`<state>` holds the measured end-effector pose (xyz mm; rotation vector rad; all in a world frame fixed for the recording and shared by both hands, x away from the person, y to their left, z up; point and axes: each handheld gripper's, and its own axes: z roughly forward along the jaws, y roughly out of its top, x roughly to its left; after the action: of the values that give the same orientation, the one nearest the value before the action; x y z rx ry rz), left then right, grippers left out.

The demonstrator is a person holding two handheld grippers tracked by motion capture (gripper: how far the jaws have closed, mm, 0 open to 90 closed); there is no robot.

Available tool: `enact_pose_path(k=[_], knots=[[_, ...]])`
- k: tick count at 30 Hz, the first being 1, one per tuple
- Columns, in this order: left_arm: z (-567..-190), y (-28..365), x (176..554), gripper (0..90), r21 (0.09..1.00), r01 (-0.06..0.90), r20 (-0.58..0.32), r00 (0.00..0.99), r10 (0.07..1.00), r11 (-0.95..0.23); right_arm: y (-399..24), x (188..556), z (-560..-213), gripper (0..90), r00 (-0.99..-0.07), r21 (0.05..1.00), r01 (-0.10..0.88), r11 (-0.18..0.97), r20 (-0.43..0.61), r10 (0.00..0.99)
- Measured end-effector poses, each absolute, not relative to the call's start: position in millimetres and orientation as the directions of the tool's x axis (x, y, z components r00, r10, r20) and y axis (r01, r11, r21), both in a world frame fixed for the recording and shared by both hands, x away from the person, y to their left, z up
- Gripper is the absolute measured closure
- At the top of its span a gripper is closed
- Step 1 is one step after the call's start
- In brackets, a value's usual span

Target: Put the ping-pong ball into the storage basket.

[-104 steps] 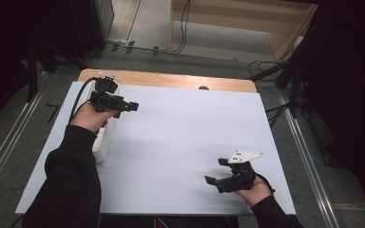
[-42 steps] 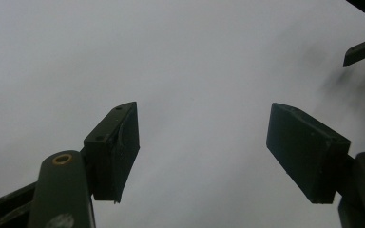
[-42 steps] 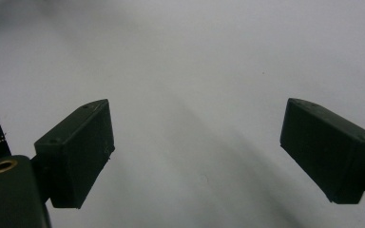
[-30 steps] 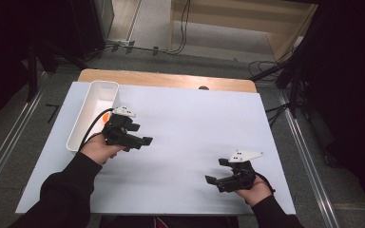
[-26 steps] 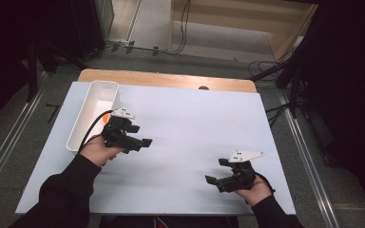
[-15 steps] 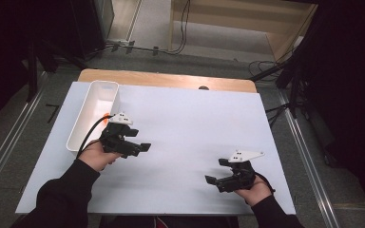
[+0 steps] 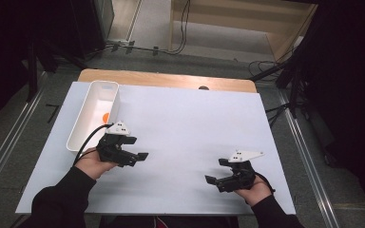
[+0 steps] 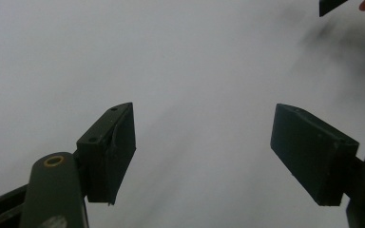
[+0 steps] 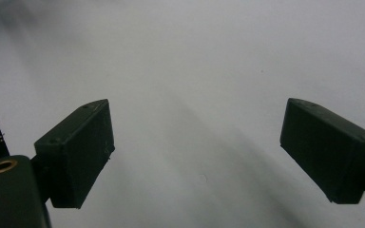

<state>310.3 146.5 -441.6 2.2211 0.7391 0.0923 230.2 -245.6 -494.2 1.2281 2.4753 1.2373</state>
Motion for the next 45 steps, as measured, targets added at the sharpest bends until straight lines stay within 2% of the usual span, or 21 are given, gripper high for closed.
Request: enact_pose_path(k=[22,45], knots=[[-459,159,295,23.7,0.678,0.471,-0.184,0.852,0.49,-0.565,-245,230,-494,9.6,-0.665,0.708,0.619,0.339,0.243,0.707],[-475,174,282,21.9,0.663,0.486,-0.186,0.843,0.504,-0.569,-246,230,-495,9.6,-0.664,0.708,0.619,0.341,0.24,0.708]])
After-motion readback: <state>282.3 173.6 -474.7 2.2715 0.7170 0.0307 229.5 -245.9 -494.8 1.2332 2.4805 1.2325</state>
